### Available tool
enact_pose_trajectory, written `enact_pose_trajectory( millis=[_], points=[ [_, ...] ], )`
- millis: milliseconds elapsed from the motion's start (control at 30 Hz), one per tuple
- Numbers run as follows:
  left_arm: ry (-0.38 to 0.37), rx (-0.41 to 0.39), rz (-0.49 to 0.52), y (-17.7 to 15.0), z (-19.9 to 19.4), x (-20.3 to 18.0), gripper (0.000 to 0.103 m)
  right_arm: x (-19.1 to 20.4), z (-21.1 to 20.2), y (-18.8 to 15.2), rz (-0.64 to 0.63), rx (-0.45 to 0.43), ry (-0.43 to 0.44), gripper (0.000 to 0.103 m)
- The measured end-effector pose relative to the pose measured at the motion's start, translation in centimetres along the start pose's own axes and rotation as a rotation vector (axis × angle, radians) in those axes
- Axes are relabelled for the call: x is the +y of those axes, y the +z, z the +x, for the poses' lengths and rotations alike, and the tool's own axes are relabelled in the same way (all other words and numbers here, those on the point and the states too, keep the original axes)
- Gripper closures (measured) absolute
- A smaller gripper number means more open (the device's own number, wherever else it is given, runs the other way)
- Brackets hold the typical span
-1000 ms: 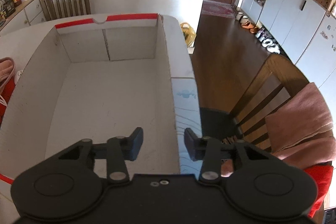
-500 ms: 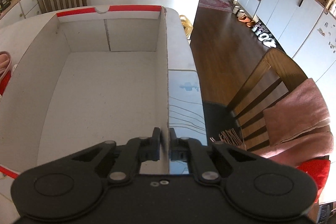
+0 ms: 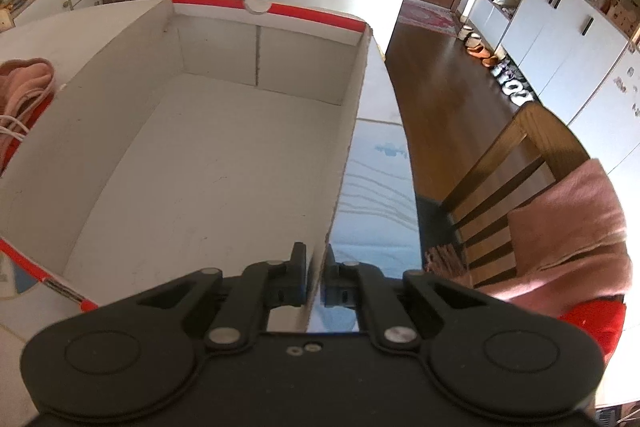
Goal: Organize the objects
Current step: 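Carry the face mask into the red box and open the left gripper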
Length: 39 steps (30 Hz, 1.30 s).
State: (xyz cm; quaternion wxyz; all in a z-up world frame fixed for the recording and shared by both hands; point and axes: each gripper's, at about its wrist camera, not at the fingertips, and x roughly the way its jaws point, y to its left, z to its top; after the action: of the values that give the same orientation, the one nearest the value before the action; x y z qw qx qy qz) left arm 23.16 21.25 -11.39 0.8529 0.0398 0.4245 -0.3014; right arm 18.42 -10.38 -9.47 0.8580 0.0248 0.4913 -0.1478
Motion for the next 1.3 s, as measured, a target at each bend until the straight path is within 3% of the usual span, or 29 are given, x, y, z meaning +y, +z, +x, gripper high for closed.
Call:
enact_pose_trajectory(
  millis=[233, 500, 900, 1300],
  points=[
    [-0.085, -0.065, 0.06, 5.4, -0.7, -3.2, 0.091, -0.9, -0.4, -0.6, -0.006, -0.003, 0.028, 0.097],
    [-0.136, -0.043, 0.15, 9.8, 1.8, -9.3, 0.091, -2.3, -0.3, -1.3, -0.02, -0.003, 0.085, 0.098],
    [-0.128, 0.159, 0.26, 12.5, 11.9, -16.5, 0.091, -3.8, -0.3, -2.1, -0.028, 0.006, 0.139, 0.097],
    [-0.071, 0.369, 0.315, 12.3, 19.5, -18.9, 0.091, -4.0, -0.5, -2.4, -0.043, 0.018, 0.167, 0.096]
  ],
)
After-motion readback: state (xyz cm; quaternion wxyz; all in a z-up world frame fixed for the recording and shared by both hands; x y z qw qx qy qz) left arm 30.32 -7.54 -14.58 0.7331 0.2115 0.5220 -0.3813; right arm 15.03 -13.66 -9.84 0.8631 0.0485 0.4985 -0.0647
